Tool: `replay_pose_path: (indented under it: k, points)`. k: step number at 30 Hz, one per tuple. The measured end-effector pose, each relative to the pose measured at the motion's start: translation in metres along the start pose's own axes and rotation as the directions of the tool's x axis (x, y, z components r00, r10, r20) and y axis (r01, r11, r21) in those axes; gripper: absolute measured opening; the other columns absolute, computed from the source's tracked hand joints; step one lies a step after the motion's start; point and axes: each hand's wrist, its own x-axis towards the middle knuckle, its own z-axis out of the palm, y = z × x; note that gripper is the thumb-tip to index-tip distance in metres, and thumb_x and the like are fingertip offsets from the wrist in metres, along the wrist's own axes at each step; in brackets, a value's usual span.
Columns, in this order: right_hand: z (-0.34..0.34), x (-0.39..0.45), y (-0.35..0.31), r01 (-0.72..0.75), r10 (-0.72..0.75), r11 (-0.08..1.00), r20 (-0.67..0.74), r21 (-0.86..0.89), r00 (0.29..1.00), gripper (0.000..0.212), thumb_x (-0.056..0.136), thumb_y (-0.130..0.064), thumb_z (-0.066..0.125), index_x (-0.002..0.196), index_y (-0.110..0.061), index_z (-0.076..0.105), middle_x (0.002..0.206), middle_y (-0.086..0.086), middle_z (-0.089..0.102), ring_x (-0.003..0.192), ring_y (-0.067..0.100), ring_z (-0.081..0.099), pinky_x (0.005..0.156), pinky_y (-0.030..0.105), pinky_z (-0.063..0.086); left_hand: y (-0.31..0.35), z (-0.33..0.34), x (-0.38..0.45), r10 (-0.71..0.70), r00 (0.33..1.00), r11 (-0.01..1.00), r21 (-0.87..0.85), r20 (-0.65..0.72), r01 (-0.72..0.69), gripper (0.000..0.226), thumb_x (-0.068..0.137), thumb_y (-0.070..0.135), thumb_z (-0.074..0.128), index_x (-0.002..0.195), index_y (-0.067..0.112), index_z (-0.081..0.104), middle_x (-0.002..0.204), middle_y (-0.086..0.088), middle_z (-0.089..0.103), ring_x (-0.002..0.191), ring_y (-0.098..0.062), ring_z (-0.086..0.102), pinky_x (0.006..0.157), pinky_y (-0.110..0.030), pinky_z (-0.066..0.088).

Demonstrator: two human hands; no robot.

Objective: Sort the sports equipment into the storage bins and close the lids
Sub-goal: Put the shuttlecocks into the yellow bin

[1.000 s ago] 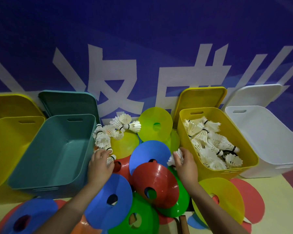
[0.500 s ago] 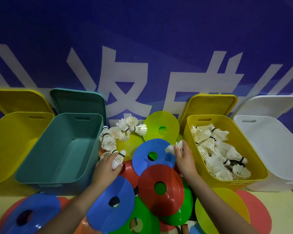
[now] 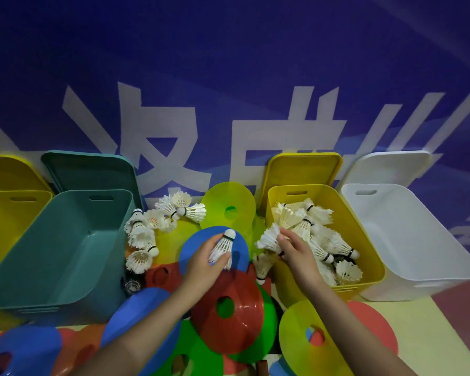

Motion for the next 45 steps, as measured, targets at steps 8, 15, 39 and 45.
replay_pose_path:
  k: [8, 15, 39, 45]
  points:
    - [-0.122, 0.053, 0.002, 0.027, -0.010, 0.998, -0.254, 0.062, 0.967, 0.030, 0.097, -0.024, 0.053, 0.126, -0.019, 0.054, 0.106, 0.007, 0.064, 0.090, 0.018, 0.062, 0.083, 0.036, 0.054, 0.056, 0.076, 0.028, 0.062, 0.997, 0.996, -0.072, 0.056, -0.058, 0.052, 0.085, 0.043, 0.059, 0.134, 0.029, 0.047, 0.126, 0.007, 0.058, 0.113, -0.007, 0.055, 0.094, -0.032, 0.048]
    - [-0.175, 0.104, 0.016, 0.070, -0.119, 0.983, -0.298, -0.170, 0.947, 0.028, 0.094, -0.029, 0.054, 0.120, -0.020, 0.060, 0.100, 0.006, 0.066, 0.085, 0.016, 0.063, 0.076, 0.039, 0.055, 0.098, 0.140, 0.042, 0.080, 0.995, 0.997, 0.018, 0.058, -0.081, 0.051, 0.093, 0.039, 0.056, 0.140, 0.035, 0.038, 0.141, 0.011, 0.045, 0.126, -0.004, 0.043, 0.101, -0.028, 0.040]
    - [-0.166, 0.247, 0.030, 0.436, -0.129, -0.069, 0.441, -0.897, 0.888, 0.039, 0.095, -0.042, 0.036, 0.114, -0.026, 0.066, 0.129, 0.004, 0.053, 0.131, 0.026, 0.033, 0.112, 0.043, 0.021, 0.111, 0.181, 0.095, 0.143, 0.977, 0.963, 0.250, -0.160, -0.100, 0.046, 0.096, 0.032, 0.051, 0.140, 0.035, 0.040, 0.125, 0.014, 0.039, 0.111, 0.002, 0.041, 0.088, -0.016, 0.036]
    - [-0.196, 0.235, 0.041, 0.441, -0.221, 0.289, 0.389, -0.850, 0.894, 0.036, 0.091, -0.041, 0.048, 0.121, -0.029, 0.063, 0.143, 0.006, 0.041, 0.133, 0.028, 0.029, 0.104, 0.037, 0.033, 0.117, 0.190, 0.170, 0.112, 0.991, 0.922, 0.380, -0.071, -0.077, 0.044, 0.096, 0.029, 0.052, 0.138, 0.031, 0.044, 0.116, 0.002, 0.041, 0.101, -0.013, 0.050, 0.082, -0.023, 0.043]
